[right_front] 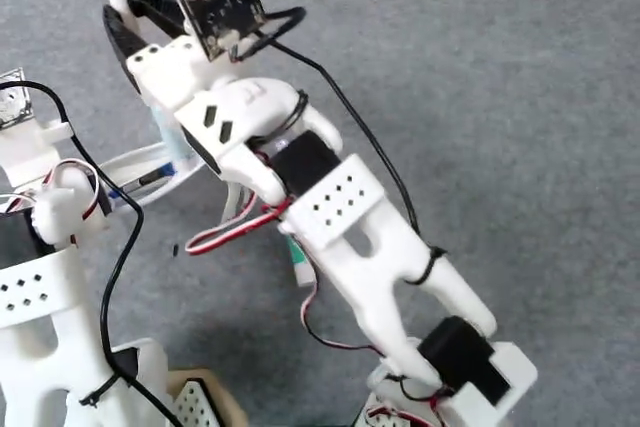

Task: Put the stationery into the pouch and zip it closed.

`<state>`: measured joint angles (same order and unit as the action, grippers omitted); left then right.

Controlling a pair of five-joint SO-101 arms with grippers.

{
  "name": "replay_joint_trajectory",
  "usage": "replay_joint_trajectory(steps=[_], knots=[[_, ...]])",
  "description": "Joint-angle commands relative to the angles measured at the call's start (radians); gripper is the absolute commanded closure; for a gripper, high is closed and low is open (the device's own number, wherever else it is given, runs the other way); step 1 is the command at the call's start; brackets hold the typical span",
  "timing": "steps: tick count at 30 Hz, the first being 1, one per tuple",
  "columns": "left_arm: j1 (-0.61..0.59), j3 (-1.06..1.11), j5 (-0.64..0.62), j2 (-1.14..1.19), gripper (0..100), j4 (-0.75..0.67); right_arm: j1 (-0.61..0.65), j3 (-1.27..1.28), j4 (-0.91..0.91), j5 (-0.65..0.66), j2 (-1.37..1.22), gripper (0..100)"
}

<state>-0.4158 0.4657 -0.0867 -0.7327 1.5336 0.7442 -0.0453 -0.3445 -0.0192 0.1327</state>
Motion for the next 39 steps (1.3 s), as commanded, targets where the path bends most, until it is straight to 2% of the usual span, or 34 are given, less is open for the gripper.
replay_joint_trajectory(steps=[1, 9, 18, 29, 34, 39], knots=[[-0.027, 0.018, -0.014, 0.051, 97, -0.012, -0.020, -0.147, -0.046, 0.012, -0.033, 98.6], [-0.027, 0.047, -0.014, 0.051, 97, -0.018, -0.006, -0.295, -0.311, 0.009, -0.062, 98.6], [-0.027, 0.042, -0.012, 0.051, 97, -0.015, 0.015, -0.305, -0.559, 0.017, 0.097, 98.6], [-0.028, -0.045, -0.012, 0.051, 97, 0.041, -0.269, -0.229, -0.870, 0.009, 0.117, 98.6], [-0.031, -0.053, -0.012, 0.051, 97, 0.055, -0.319, -0.189, -1.022, 0.009, 0.117, 98.6], [-0.027, -0.176, -0.012, 0.051, 97, 0.153, -0.327, -0.162, -1.109, 0.009, 0.122, 98.6]])
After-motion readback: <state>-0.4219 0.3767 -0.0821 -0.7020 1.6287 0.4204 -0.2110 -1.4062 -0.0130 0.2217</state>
